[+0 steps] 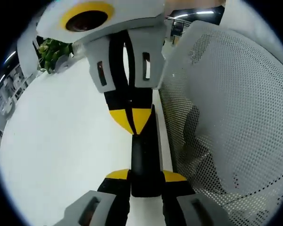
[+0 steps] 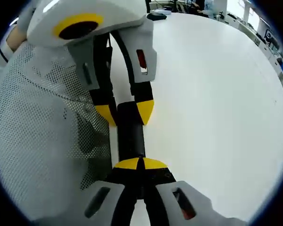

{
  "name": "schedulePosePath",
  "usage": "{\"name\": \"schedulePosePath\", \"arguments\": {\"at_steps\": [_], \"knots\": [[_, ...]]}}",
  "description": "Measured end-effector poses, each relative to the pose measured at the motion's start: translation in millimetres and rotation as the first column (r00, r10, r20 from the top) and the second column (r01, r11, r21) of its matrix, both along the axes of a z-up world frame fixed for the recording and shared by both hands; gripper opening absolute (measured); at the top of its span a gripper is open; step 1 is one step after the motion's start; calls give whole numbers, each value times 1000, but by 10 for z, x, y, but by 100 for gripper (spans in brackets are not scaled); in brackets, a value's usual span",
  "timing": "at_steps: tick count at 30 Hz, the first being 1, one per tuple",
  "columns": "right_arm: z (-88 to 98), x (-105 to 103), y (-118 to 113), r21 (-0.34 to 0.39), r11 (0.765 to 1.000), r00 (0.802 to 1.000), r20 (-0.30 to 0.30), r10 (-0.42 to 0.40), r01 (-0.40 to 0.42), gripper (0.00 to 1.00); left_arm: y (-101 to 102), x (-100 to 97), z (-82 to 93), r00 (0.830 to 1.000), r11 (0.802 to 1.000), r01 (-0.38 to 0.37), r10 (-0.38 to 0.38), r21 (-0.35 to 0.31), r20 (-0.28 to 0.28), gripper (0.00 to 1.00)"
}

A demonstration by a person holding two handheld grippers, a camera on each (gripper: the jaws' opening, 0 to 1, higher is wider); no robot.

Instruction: Press the specified remote control buttons in sequence, fully releasing each button before pressing the next.

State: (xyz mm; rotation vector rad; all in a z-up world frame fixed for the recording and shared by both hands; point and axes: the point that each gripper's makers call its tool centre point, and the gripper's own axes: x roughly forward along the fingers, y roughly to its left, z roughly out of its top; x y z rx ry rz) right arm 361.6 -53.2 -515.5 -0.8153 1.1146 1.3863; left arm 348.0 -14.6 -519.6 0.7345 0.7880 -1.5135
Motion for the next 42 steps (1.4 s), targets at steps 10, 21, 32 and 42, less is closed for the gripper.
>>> {"name": "schedulePosePath", "arguments": {"at_steps": [10,21,32,42], "knots": [[-22,18,8,-95,987,983,-118,-141,130,0,-7,2,-2,1000,1000,-4,4,-9,9,24],[-35,20,10,-164,959,956,-142,-256,233,0,-6,5,-6,1000,1000,-5,5,-8,12,24],[10,-84,51,37,999,993,117,6,-11,0,-8,5,-6,1000,1000,-17,17,-15,4,24],[56,-170,94,66,996,983,178,46,-58,0,-7,-2,-5,1000,1000,-10,10,-11,7,24]]}}
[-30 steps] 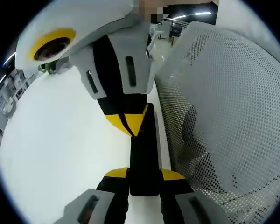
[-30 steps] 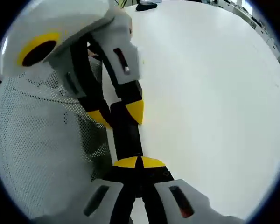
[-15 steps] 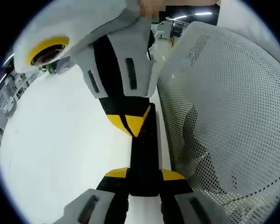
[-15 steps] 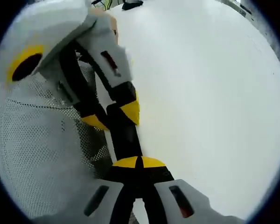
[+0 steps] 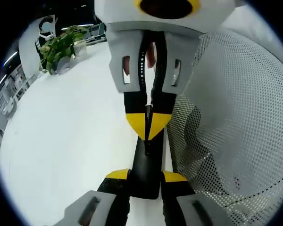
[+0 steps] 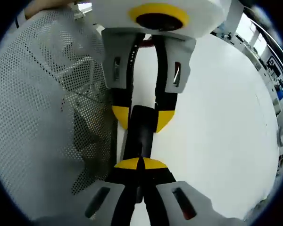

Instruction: Press the specified remote control buttons in sequence, fully releasing each button before pressing the next.

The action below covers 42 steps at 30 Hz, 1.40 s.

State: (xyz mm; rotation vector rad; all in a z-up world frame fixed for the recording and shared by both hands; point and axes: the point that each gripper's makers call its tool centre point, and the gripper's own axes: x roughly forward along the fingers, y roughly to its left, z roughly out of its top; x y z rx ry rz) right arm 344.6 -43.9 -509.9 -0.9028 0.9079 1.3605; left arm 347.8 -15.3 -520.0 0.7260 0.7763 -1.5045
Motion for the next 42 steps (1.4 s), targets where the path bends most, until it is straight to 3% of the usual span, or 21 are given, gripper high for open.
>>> {"name": "schedulePosePath", "arguments": {"at_steps": [7,9,15,22,27,29,34,39,42], "knots": [[8,-44,92,63,998,1000,-6,15,-14,0,2,1,3,1000,1000,-5,5,-3,-7,24],[9,-24,86,32,994,993,61,106,-108,0,-1,-3,6,1000,1000,-8,8,-7,-9,24],[-6,-48,94,-37,981,979,67,191,-189,0,18,-17,12,1000,1000,-10,9,-6,-11,25],[-18,-15,85,-37,996,996,-21,81,-82,0,20,-12,11,1000,1000,-12,12,-10,-14,24],[-3,-37,99,-10,995,993,68,95,-95,0,19,-7,8,1000,1000,-11,11,-10,-15,24],[0,-22,112,24,998,996,67,57,-59,0,15,-6,8,1000,1000,-14,14,-10,-17,24],[1,-12,141,33,999,998,49,37,-38,0,9,-6,9,1000,1000,-15,15,-11,-17,24],[-2,-17,160,1,998,996,55,68,-68,0,6,-8,12,1000,1000,-16,16,-13,-18,25],[-12,1,154,-20,999,999,20,42,-42,0,5,-7,12,1000,1000,-15,15,-13,-19,24]]}}
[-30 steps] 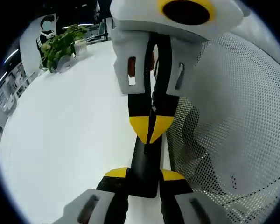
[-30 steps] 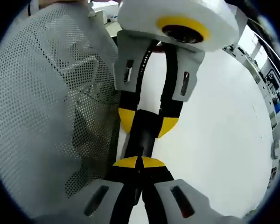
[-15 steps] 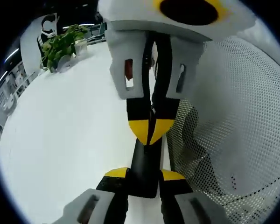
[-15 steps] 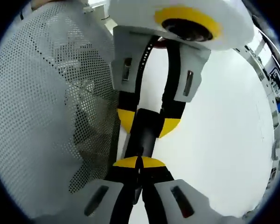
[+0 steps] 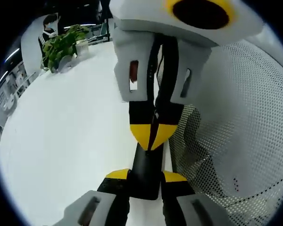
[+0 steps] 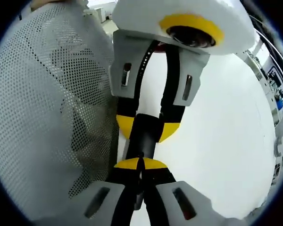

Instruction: Press the specified remote control buttons in sequence, fully releasing each button before pressing the next.

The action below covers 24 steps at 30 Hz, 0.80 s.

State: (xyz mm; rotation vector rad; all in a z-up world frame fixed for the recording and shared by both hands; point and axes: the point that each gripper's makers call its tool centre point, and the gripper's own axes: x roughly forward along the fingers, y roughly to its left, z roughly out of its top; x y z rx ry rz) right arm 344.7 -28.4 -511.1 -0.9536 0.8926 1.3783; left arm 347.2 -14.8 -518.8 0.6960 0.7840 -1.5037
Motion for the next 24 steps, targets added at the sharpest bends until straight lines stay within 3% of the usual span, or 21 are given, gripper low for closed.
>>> {"name": "schedulePosePath", "arguments": {"at_steps": [6,8,11,16,24], "knots": [[-1,-1,-20,25,997,996,-47,-76,77,0,-4,2,-1,1000,1000,0,0,1,0,25],[-2,-17,-13,17,998,998,-26,-60,61,0,-4,1,-1,1000,1000,1,-1,2,3,25],[4,-28,-7,5,999,998,47,32,-32,0,-5,1,-2,1000,1000,-1,1,1,3,25],[15,-9,-11,71,995,997,23,-70,68,0,-7,4,-4,1000,1000,-3,3,0,3,25],[18,-8,59,60,998,999,54,-9,5,0,-6,4,-2,1000,1000,0,0,0,1,25]]}}
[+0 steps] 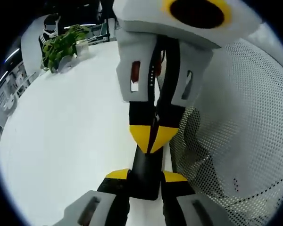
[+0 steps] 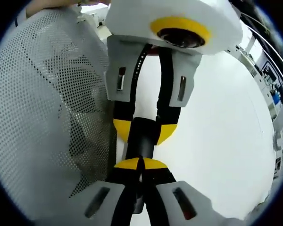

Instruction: Press the specified remote control buttons in sequence, fully releasing each button before pressing the next.

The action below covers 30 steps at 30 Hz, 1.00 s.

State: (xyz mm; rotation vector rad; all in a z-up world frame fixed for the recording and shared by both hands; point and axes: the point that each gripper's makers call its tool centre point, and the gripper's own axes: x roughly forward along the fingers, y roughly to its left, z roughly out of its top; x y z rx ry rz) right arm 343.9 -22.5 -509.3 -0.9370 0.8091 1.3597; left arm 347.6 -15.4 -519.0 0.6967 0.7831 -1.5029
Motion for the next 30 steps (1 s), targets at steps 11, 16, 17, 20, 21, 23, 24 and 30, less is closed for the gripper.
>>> {"name": "schedulePosePath", "arguments": {"at_steps": [11,16,17,20,21,23,24,30], "knots": [[-16,-15,10,-98,977,975,100,197,-187,0,5,-1,4,1000,1000,3,-3,1,0,25],[-23,-10,7,-92,977,973,110,202,-193,0,2,0,5,1000,1000,4,-4,3,2,25],[-21,-12,8,-91,976,972,116,207,-197,0,3,-1,5,1000,1000,2,-2,4,1,25],[-15,-1,11,-63,985,981,98,166,-160,0,4,1,4,1000,1000,5,-5,3,5,25],[-14,-1,5,-37,994,992,64,110,-108,0,5,1,4,1000,1000,5,-5,3,5,25],[-1,18,4,31,1000,1000,-12,8,-8,0,4,3,4,1000,1000,4,-4,3,4,25],[1,26,1,56,998,999,-40,-30,32,0,3,4,4,1000,1000,2,-2,3,4,25],[20,58,-90,108,988,992,-70,-108,115,8,1,10,7,1000,1000,-4,4,0,-2,25]]}}
